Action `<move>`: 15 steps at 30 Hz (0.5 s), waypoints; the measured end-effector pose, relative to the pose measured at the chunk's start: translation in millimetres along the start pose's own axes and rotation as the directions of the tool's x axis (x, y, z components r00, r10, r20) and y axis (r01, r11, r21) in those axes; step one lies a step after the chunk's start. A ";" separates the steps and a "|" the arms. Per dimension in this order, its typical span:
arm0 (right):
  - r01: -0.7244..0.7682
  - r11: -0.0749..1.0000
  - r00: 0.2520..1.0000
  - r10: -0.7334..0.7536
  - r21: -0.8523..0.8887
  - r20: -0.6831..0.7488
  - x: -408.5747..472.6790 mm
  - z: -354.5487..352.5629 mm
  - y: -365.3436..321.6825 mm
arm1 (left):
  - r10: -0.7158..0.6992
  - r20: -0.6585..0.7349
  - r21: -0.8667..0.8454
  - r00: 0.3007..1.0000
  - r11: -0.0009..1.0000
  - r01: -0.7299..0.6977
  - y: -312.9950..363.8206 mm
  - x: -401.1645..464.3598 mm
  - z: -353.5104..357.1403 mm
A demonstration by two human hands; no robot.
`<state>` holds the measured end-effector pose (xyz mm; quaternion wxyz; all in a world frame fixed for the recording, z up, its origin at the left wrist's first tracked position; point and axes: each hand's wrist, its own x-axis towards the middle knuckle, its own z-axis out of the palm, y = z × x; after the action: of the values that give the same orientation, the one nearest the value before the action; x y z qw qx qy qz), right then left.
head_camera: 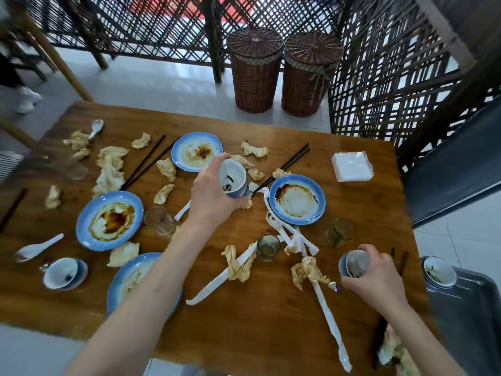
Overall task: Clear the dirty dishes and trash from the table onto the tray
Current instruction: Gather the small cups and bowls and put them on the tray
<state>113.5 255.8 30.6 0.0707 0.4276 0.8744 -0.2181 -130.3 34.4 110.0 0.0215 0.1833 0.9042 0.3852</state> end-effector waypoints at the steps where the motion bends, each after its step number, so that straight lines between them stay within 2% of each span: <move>1: 0.010 1.000 1.000 -0.010 -0.001 -0.009 -0.7 -2.1 -6.9 | -0.003 -0.006 -0.003 1.000 1.000 0.003 -3.0 -2.5 -5.4; 8: 0.070 0.995 0.996 -0.066 0.071 -0.057 -11.2 5.4 -59.3 | -0.004 -0.023 -0.020 1.000 1.000 0.003 -28.5 -6.5 -43.7; 15: 0.078 0.985 0.992 -0.062 0.154 -0.105 -41.9 34.9 -131.3 | 0.036 -0.013 -0.037 0.999 0.999 -0.036 -83.4 3.6 -99.1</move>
<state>35.2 139.6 54.5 -0.0151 0.4112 0.8713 -0.2674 -177.7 -85.6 121.1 0.0123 0.1966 0.8936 0.4034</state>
